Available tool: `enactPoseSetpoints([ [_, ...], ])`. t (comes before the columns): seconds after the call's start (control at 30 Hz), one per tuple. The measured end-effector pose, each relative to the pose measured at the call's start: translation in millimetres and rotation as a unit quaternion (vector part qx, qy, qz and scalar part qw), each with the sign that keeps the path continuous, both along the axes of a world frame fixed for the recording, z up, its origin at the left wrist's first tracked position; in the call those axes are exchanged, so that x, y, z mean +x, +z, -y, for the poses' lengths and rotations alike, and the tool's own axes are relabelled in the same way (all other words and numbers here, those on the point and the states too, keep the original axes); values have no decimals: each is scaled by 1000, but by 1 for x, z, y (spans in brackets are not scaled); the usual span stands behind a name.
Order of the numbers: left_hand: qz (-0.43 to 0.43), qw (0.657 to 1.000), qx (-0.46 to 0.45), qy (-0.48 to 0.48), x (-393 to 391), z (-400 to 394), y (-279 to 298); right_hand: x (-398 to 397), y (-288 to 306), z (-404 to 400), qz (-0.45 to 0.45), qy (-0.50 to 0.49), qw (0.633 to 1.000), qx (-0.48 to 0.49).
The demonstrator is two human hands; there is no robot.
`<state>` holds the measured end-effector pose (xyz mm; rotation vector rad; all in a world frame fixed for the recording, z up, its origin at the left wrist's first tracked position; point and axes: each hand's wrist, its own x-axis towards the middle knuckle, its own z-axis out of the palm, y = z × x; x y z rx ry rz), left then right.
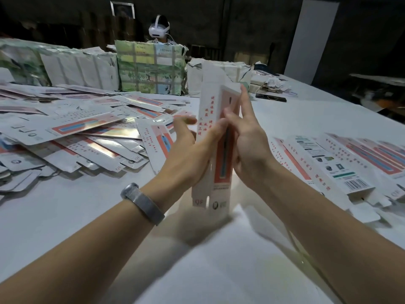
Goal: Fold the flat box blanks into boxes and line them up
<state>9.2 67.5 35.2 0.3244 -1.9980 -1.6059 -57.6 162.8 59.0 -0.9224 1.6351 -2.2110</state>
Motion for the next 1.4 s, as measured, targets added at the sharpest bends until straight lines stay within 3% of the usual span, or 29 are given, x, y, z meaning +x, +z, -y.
enactPoseSetpoints([
  [0.13,-127,981,-137,41,1,3,3,4,-1,2,5,28,1000,-5],
  [0.23,-150,974,-169,24,0,3,3,8,-2,4,-10,51,999,-2],
  [0.4,-173,972,-144,-62,2,6,3,5,-5,2,-29,60,998,7],
  [0.53,-159,978,-6,-135,2,10,5,-1,-4,1,-32,38,999,5],
  [0.77,-128,969,77,-196,0,13,3,-2,-7,-3,-82,-27,995,42],
  [1.1,-109,966,61,-224,1,9,1,-8,3,-10,-49,-23,998,-18],
  [1.4,-88,978,3,-188,-2,5,-3,-13,8,-11,7,-4,997,-75],
])
